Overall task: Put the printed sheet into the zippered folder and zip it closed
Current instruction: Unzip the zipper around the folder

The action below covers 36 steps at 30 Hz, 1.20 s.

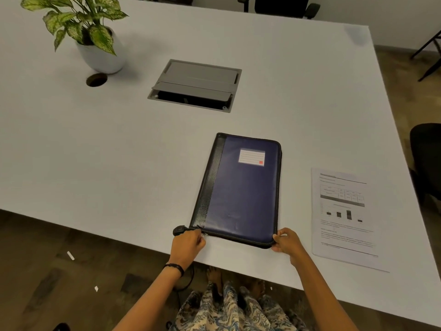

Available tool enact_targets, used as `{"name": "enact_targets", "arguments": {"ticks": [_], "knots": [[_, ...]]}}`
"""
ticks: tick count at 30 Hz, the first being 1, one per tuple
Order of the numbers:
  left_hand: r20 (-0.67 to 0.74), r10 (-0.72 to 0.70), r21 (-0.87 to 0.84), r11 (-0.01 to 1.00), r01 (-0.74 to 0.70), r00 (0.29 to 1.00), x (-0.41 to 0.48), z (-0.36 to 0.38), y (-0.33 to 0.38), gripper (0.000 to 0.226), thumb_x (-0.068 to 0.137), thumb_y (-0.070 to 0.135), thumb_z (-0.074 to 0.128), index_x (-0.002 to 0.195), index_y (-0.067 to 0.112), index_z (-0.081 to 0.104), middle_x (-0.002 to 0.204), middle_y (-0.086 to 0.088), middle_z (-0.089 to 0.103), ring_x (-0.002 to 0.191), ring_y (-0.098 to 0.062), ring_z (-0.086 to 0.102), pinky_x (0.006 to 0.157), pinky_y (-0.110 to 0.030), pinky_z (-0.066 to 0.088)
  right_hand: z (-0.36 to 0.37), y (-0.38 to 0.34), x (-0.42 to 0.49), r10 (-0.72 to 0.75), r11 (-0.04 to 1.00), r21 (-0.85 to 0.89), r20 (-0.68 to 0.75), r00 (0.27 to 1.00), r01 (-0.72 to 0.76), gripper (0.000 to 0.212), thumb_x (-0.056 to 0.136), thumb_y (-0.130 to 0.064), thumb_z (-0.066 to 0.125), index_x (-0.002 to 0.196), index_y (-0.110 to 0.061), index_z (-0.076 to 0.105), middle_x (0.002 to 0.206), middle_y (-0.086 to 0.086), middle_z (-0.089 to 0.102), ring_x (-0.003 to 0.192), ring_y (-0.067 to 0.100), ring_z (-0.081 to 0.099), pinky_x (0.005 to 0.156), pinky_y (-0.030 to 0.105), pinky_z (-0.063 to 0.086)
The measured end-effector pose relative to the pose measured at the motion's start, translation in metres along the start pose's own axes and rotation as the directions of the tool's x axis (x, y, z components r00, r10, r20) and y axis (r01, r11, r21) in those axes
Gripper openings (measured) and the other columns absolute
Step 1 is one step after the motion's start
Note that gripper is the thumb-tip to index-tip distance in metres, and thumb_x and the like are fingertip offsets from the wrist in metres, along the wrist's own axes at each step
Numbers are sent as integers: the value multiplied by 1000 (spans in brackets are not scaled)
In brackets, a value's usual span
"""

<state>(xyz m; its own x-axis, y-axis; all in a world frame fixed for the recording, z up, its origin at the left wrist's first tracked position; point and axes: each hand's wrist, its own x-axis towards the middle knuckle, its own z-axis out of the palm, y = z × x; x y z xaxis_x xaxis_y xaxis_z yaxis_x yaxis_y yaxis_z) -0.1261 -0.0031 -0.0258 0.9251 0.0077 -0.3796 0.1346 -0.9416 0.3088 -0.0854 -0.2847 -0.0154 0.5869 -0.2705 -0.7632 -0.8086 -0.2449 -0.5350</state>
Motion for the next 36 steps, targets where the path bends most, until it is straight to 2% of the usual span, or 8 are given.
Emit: {"name": "enact_targets", "arguments": {"ticks": [8, 10, 13, 15, 23, 29, 34, 36], "knots": [[-16, -22, 9, 1000, 22, 1000, -2, 8, -1, 23, 92, 23, 46, 70, 18, 39, 51, 8, 32, 53, -17, 42, 43, -17, 21, 3, 0, 0, 22, 1000, 16, -50, 999, -21, 23, 87, 1, 58, 70, -11, 48, 115, 29, 59, 103, 44, 59, 93, 49, 52], [-29, -34, -18, 999, 33, 999, -3, 10, 1, 25, 92, 23, 47, 70, 18, 39, 54, 7, 37, 52, -16, 42, 43, -18, 22, 0, 2, 0, 45, 995, 93, -49, 998, -40, 10, 86, 3, 58, 84, -5, 52, 118, 29, 58, 101, 43, 59, 85, 47, 55], [-52, -53, -44, 998, 51, 997, -5, 12, 1, 27, 92, 23, 47, 68, 17, 37, 53, 6, 35, 51, -16, 40, 42, -19, 19, -3, 1, 1, 57, 985, 161, 18, 998, -60, 25, 86, 0, 61, 109, 0, 53, 120, 28, 57, 91, 36, 59, 73, 41, 53], [-60, -53, -59, 997, 49, 997, -6, 13, -1, 27, 93, 23, 47, 68, 18, 37, 55, 7, 38, 51, -15, 40, 42, -19, 19, -1, -3, 2, 33, 992, 118, 58, 998, -40, 34, 87, -8, 62, 117, 0, 50, 120, 24, 57, 92, 32, 57, 75, 42, 53], [-60, -49, -44, 998, 46, 997, -4, 10, 2, 25, 95, 24, 44, 71, 17, 40, 64, 2, 49, 55, -16, 45, 43, -19, 23, 5, -6, 6, -103, 994, -16, 82, 991, 105, 30, 89, -20, 59, 107, 4, 57, 111, 21, 63, 92, 33, 59, 89, 46, 53], [-84, -119, 6, 993, 120, 989, -4, -2, -11, 23, 94, 23, 46, 72, 18, 41, 63, 1, 49, 55, -17, 49, 47, -25, 29, -10, -16, 9, -72, 995, 82, 288, 955, 50, 28, 90, -16, 59, 113, -1, 55, 112, 14, 61, 101, 30, 59, 92, 41, 51], [-145, -174, -51, 984, 168, 974, -8, -8, -32, 26, 93, 24, 52, 70, 17, 42, 61, -2, 52, 54, -20, 51, 49, -27, 31, -14, -24, 10, -90, 994, 90, 354, 931, 62, 28, 89, -16, 59, 113, -4, 55, 112, 13, 62, 102, 29, 59, 91, 40, 50], [-114, -198, -50, 980, 193, 974, -9, -6, -40, 21, 95, 28, 49, 76, 19, 47, 68, 1, 55, 62, -20, 58, 52, -27, 39, -17, -24, 10, -101, 993, 89, 374, 922, 72, 28, 89, -17, 60, 114, -6, 55, 112, 12, 62, 104, 29, 59, 93, 41, 50]]}}
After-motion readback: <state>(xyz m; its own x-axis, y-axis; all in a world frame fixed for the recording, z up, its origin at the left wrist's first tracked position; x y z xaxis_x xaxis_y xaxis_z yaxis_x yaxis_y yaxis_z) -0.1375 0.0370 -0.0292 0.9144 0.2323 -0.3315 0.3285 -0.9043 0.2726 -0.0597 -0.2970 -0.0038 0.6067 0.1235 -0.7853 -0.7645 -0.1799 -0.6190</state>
